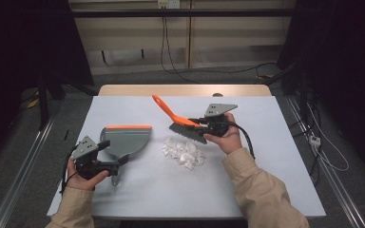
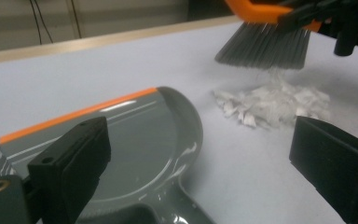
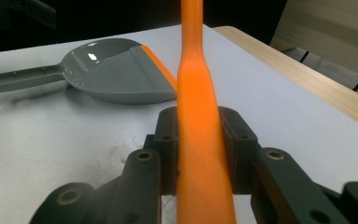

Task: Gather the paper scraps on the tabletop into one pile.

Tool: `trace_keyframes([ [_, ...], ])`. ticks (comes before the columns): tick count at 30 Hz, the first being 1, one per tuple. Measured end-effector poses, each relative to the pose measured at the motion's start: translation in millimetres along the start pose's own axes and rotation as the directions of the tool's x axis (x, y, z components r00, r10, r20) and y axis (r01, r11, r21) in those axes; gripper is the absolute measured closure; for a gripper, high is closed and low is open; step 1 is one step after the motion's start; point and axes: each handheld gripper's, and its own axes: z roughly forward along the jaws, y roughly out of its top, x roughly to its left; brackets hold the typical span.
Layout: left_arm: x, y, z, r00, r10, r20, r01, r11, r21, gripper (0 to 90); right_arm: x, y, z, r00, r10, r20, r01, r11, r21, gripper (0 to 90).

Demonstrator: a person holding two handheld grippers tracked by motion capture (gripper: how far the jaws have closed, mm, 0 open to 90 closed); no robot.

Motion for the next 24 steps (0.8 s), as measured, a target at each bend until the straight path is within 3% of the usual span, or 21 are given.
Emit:
trace_keyframes([
  [8, -4.4, -3.8, 1.4, 1.0000, 0.002, 0.003, -0.002, 0.9990, 0.044, 6.4, -2.7, 5.3, -13.6, 0.9983, 0.041, 0.041, -0.039, 0.998, -0.048, 71.2],
  [13, -7.0, -5.9, 1.5, 1.0000, 0.002, 0.001, -0.002, 0.9979, 0.065, 7.0, -0.6, 6.3, -18.2, 0.9981, 0.034, 0.052, -0.032, 0.999, -0.036, 71.2],
  [15, -7.1, -7.1, 2.4, 0.9999, 0.010, 0.003, -0.010, 0.9973, 0.073, 7.2, 0.2, 4.7, -19.5, 0.9970, 0.051, 0.059, -0.049, 0.998, -0.042, 71.2],
  [20, -10.2, -9.1, 3.7, 0.9998, 0.016, 0.012, -0.017, 0.9963, 0.084, 7.2, 12.8, 0.2, -7.1, 0.9990, 0.044, 0.008, -0.044, 0.999, -0.015, 71.2],
  [22, -10.4, -10.7, 4.6, 0.9999, 0.013, 0.010, -0.014, 0.9956, 0.093, 7.2, 16.6, -1.6, -2.4, 0.9996, 0.025, 0.015, -0.025, 1.000, 0.002, 71.2],
  [24, -10.5, -12.4, 4.9, 0.9998, 0.022, 0.001, -0.022, 0.9945, 0.102, 7.2, 14.4, -6.4, 0.9, 0.9990, 0.043, 0.012, -0.043, 0.999, 0.002, 71.2],
])
